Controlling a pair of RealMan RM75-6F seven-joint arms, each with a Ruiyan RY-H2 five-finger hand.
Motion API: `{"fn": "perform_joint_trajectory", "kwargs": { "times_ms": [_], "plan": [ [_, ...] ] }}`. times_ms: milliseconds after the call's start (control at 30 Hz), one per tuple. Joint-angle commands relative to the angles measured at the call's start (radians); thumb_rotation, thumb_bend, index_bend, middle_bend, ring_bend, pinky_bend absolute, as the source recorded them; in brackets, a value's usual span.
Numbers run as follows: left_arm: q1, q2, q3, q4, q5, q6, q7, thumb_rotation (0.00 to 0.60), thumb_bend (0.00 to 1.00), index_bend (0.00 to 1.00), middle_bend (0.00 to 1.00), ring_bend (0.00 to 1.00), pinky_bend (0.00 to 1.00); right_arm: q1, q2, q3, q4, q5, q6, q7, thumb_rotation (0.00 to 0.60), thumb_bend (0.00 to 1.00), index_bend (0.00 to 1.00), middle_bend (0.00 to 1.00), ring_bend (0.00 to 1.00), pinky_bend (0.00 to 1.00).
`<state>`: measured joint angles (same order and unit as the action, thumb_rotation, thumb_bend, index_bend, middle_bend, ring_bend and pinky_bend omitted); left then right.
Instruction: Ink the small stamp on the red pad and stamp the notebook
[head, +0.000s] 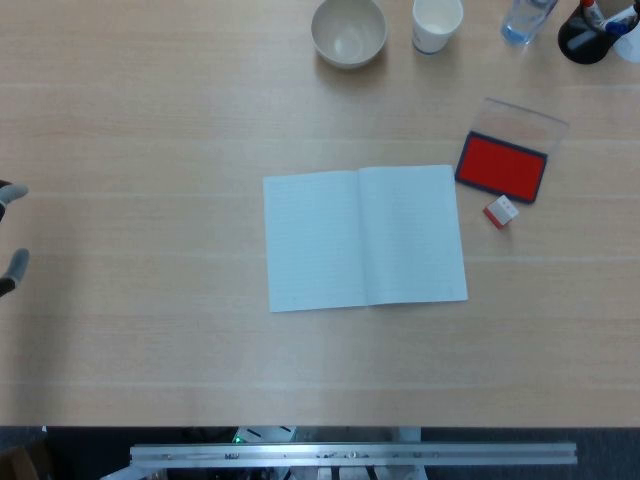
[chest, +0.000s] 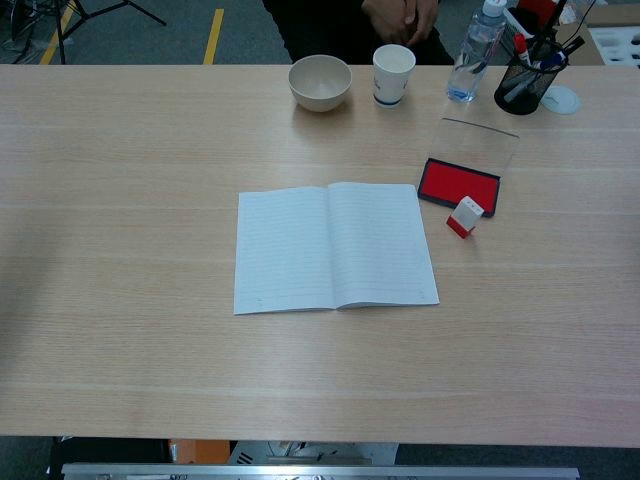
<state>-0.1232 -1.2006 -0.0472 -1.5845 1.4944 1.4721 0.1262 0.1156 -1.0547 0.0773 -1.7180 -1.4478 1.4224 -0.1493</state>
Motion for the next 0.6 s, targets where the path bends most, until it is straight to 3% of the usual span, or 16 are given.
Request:
{"fn": "perform_joint_trajectory", "kwargs": {
  "times_ms": [33,600],
  "plan": [
    [0.0,-0.001,0.0,0.001,0.0,-0.001,0.0,0.6,0.26,0.24,0.26,0.21,0.2,0.001,-0.001,0.0,0.0,0.001,-0.002,0.0,0.6,0.27,0.43,0.47,0.37,0.39],
    [-0.007,-0.002,0.001,-0.005,0.011,-0.002,0.002,0.6,0.26,0.24,0.26,0.21,0.2,0.033,0.024,0.02,-0.029,0.005,-0.028,-0.03,0.6,0.27,0.43,0.47,0.37,0.39]
  ]
}}
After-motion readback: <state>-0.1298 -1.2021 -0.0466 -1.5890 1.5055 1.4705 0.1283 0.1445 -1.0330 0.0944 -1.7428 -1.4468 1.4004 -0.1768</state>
